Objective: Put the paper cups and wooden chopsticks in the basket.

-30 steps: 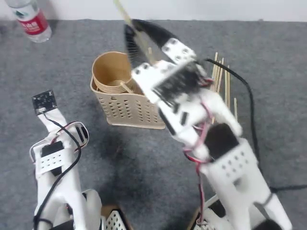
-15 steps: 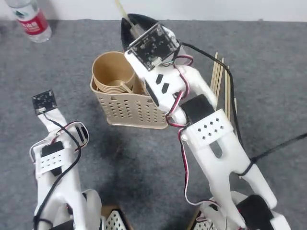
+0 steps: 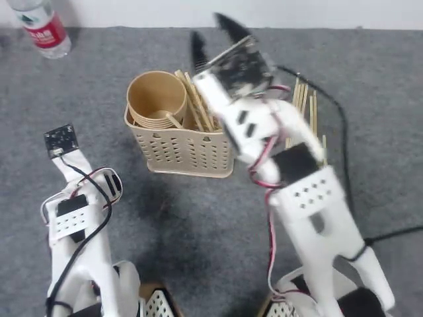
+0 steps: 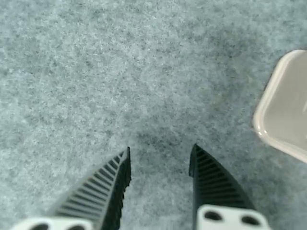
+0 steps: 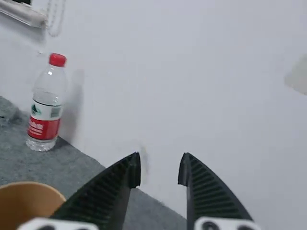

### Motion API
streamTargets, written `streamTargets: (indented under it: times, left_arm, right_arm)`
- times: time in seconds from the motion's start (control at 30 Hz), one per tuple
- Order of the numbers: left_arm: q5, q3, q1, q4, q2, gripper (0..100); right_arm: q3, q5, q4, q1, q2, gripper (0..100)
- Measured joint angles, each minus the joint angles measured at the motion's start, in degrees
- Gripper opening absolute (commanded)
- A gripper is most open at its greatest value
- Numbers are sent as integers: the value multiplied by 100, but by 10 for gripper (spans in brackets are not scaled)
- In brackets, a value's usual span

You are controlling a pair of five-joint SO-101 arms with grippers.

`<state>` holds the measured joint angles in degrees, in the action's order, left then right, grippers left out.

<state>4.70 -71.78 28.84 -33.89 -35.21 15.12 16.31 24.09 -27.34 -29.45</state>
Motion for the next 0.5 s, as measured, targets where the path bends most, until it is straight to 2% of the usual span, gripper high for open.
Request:
streamTargets:
  times: [0.13,0.27,0.33,0.5]
  left_arm:
    - [0,0,0,0,0,192]
    - [0,0,-18,0,0,192]
    - [0,0,-18,0,0,192]
    - [0,0,-18,0,0,192]
  right_arm:
    - [0,-1125,958,1169,-123,255]
    - [0,-2444,1820,2479,53,255]
    - [0,-2418,2092,2743,404,233]
    - [0,-1336,2514,2822,1714,146]
